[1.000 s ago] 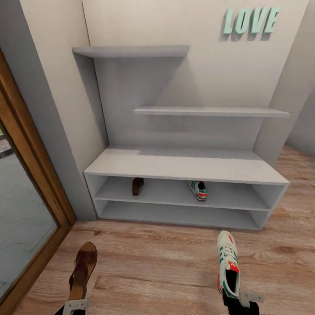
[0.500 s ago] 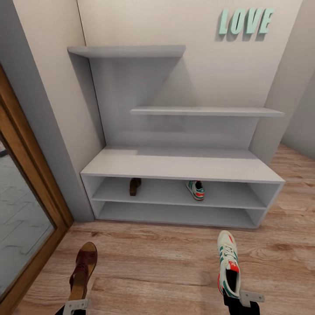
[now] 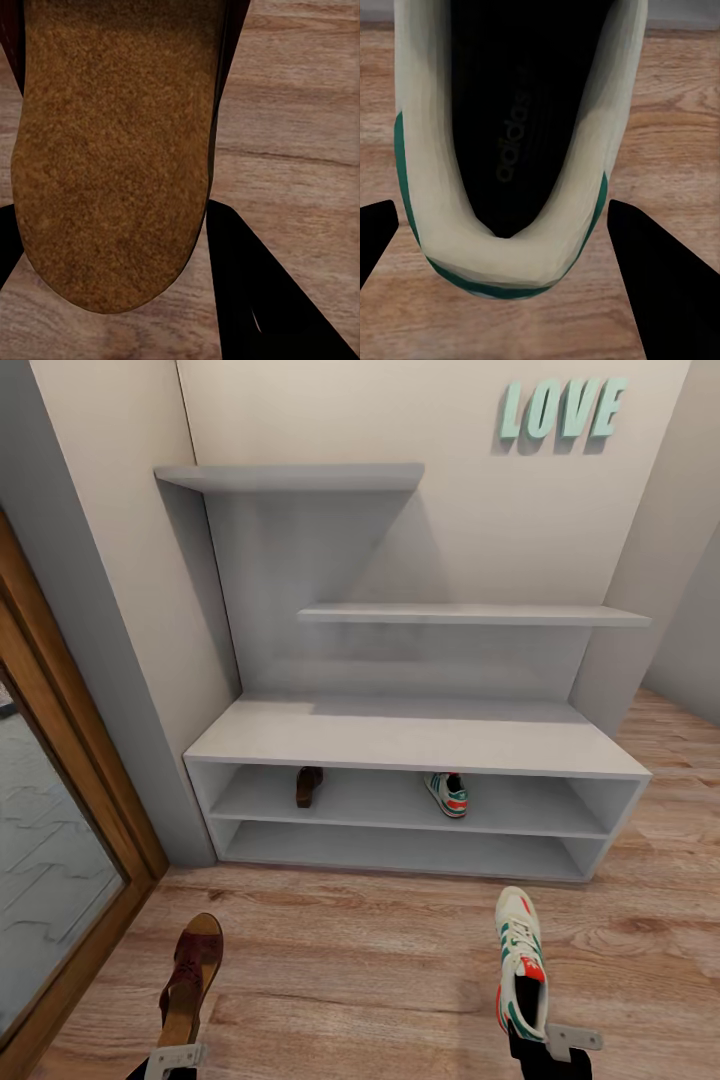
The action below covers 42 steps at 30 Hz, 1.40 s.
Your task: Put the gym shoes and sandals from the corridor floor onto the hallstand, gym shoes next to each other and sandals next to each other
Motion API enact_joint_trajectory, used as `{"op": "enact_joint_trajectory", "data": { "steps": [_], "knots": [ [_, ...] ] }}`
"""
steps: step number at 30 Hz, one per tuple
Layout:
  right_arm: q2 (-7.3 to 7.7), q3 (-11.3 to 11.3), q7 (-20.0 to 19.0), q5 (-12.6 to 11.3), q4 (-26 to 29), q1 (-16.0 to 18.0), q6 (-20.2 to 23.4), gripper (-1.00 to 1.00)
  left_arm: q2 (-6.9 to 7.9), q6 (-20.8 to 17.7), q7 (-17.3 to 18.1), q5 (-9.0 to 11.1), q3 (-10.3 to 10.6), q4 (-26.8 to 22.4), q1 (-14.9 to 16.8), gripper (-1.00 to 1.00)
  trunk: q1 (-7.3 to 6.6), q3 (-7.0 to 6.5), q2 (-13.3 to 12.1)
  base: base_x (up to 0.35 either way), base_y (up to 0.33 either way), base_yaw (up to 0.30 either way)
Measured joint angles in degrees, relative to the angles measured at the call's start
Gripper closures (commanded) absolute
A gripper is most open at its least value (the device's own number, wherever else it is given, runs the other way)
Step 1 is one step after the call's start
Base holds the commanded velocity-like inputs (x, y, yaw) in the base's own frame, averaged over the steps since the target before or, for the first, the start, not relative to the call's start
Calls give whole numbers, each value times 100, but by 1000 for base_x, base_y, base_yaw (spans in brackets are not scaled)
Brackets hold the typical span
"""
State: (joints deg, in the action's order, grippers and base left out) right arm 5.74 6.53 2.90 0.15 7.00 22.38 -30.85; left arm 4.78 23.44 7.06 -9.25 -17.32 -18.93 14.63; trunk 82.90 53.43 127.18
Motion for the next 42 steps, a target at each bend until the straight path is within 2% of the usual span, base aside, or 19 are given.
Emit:
{"op": "enact_joint_trajectory", "data": {
  "steps": [16, 21, 23, 25, 29, 31, 33, 34, 36, 37, 39, 42],
  "knots": [
    [110, 23, 35, -15, 9, 0, -3, 100, -61, -138, -12, -41, 26, -54, 100, 100, 0, 0, 0, 0, -11, 0],
    [138, 26, 35, -18, 2, 0, 0, 100, -113, -431, -4, -44, 32, -86, 446, 100, 0, -1, 0, 0, -2, 0],
    [180, 37, 39, -26, 1, 0, 0, 100, -125, -721, 16, -50, 34, -91, 655, 100, 0, -1, 0, 0, 0, 0],
    [268, 47, 40, -35, -4, 0, 0, 100, -149, -1183, 41, -46, 43, -98, 933, 100, 0, -1, 0, 0, 0, 0],
    [351, 35, 36, -33, -7, 0, 2, 100, -258, -1729, 53, -64, 97, -101, 1280, 100, 0, 0, 0, 0, 0, 0],
    [376, 30, 36, -32, -12, 0, 5, 100, -342, -2101, 52, -130, 296, -106, 1542, 100, 0, -1, 0, 0, 0, 0],
    [386, 24, 36, -30, -15, 0, 8, 100, -448, -2470, 38, -225, 594, -97, 1823, 100, 0, -1, 0, 0, 0, 0],
    [390, 22, 36, -29, -17, 0, 9, 100, -549, -2831, 34, -269, 812, -81, 2044, 100, 0, -1, 0, 0, 0, 0],
    [392, 22, 35, -29, -22, 0, 8, 100, -650, -3240, 34, -289, 948, -89, 2264, 100, 0, -1, 0, 0, 0, 0],
    [393, 23, 40, -30, -32, 0, 9, 100, -744, -3723, 43, -281, 1044, -64, 2537, 100, 0, -1, -1, 0, 0, 0],
    [390, 21, 43, -34, -165, -2, 10, 100, -791, -4073, 42, -300, 1063, -94, 2835, 100, 0, -1, 0, 0, 0, 0],
    [386, 23, 46, -37, -347, 0, 4, 100, -821, -4286, 35, -300, 1074, -91, 3170, 100, 0, -1, 0, 0, 0, 0]
  ]
}}
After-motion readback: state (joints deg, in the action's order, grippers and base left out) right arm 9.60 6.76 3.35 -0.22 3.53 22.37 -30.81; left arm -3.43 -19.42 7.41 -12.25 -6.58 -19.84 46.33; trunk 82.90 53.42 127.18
